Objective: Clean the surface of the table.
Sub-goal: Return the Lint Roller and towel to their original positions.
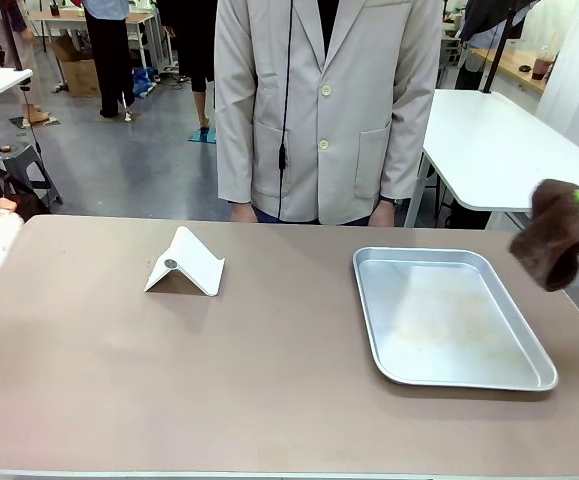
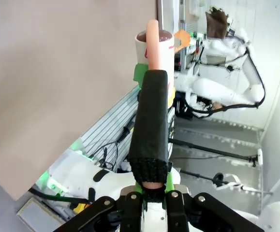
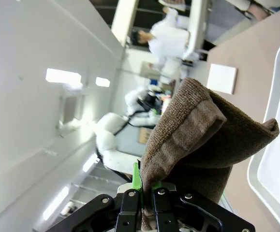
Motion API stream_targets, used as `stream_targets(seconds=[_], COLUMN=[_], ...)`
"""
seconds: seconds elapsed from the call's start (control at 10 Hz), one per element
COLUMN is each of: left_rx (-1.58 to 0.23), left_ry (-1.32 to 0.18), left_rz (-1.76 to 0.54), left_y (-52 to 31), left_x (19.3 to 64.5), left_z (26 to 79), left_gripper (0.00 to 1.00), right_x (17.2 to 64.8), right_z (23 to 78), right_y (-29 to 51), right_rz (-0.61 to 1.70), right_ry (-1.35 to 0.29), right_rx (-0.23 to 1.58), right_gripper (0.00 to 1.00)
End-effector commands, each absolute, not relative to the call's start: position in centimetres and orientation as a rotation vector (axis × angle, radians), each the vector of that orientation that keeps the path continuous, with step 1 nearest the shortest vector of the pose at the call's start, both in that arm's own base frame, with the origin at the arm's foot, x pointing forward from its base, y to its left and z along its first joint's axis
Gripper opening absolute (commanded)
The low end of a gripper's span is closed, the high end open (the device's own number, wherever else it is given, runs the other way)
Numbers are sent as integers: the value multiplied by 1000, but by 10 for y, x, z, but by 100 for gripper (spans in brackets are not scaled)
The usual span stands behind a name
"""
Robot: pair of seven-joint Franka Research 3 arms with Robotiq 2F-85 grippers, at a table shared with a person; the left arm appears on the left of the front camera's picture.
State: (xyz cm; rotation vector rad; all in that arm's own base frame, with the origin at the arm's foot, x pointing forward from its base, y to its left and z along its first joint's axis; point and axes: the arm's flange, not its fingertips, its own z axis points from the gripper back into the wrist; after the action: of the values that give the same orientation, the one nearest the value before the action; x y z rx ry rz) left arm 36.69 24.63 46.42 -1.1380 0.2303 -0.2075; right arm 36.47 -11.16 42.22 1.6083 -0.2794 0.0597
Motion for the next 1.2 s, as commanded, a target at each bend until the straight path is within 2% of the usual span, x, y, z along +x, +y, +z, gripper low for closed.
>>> stream_targets(seconds=[0.0, 0.4, 0.7, 1.1], left_rx=[-1101, -988, -961, -971], left_ry=[261, 260, 222, 244], left_rz=[-252, -341, -277, -240], left_y=[200, 120, 76, 32], left_x=[361, 366, 381, 419], left_z=[476, 504, 505, 495], left_gripper=[16, 16, 16, 16], right_x=[392, 443, 461, 472], right_z=[435, 452, 450, 417], right_y=[-55, 36, 97, 183], right_rz=[139, 273, 329, 347], right_ry=[-263, -103, -153, -246], right_rx=[1461, 1272, 1199, 1126], right_gripper=[7, 7, 7, 7])
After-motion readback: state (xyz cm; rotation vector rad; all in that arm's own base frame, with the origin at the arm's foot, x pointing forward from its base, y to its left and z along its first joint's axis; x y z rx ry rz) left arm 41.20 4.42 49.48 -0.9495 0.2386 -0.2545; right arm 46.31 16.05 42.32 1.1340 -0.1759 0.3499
